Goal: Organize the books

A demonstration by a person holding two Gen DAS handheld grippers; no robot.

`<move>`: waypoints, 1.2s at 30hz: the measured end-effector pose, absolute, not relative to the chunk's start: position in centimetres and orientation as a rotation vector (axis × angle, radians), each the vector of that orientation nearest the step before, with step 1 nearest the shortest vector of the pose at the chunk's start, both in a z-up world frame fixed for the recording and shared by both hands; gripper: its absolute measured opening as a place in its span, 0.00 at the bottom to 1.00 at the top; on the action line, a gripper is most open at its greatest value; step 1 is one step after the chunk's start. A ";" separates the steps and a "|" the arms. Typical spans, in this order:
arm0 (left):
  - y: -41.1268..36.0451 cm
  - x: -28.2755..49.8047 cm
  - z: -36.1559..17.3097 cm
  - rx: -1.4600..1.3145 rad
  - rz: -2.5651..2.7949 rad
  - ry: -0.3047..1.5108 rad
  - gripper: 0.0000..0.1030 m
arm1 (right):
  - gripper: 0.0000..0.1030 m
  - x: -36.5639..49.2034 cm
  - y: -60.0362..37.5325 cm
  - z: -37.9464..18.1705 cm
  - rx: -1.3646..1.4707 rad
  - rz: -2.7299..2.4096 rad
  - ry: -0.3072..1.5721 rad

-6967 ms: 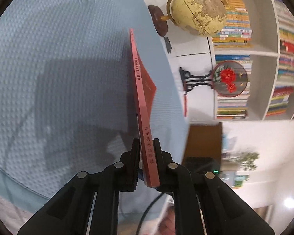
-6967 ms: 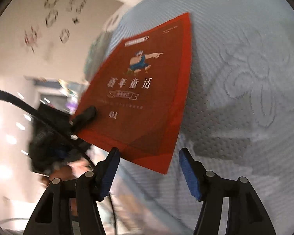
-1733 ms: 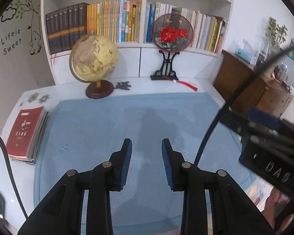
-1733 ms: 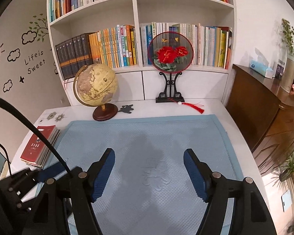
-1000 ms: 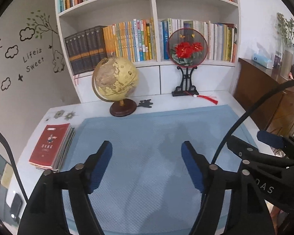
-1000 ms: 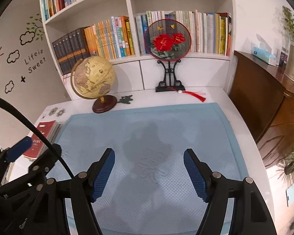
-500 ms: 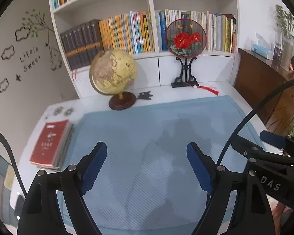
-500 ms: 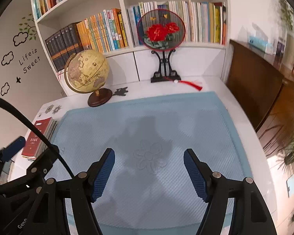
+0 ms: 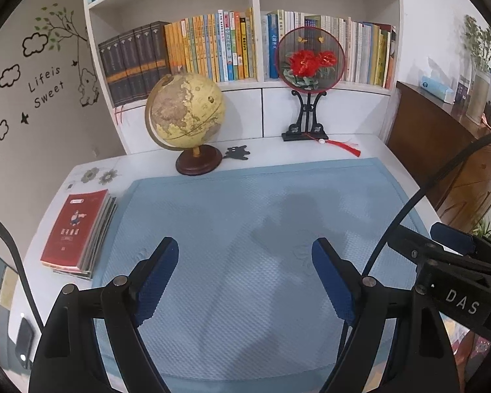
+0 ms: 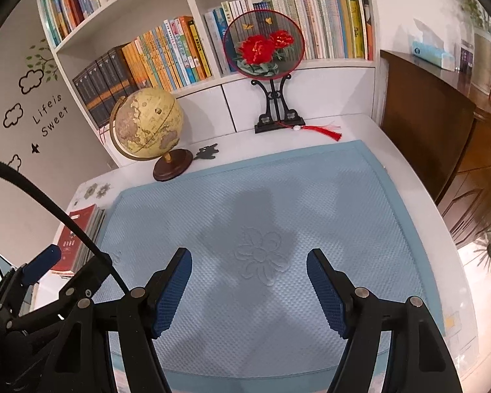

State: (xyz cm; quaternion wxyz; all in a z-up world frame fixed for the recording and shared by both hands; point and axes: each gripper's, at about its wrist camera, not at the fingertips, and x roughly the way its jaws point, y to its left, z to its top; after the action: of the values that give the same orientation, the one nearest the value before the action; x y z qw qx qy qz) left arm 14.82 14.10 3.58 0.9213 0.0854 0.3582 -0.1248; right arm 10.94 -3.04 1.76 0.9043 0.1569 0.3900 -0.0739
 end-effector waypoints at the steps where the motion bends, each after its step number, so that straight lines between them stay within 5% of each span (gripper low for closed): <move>1: 14.1 14.7 3.6 0.177 -0.253 0.735 0.80 | 0.69 11.0 -3.0 1.7 0.322 -0.151 0.808; 36: 14.6 14.7 2.1 0.243 -0.200 0.794 0.81 | 0.74 11.2 -1.9 1.0 0.327 -0.121 0.855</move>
State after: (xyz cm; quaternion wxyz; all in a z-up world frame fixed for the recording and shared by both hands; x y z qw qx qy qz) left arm 14.67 14.60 2.09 0.9102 0.1177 0.3852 -0.0969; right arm 11.24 -1.92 1.00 0.8954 0.1575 0.4124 -0.0584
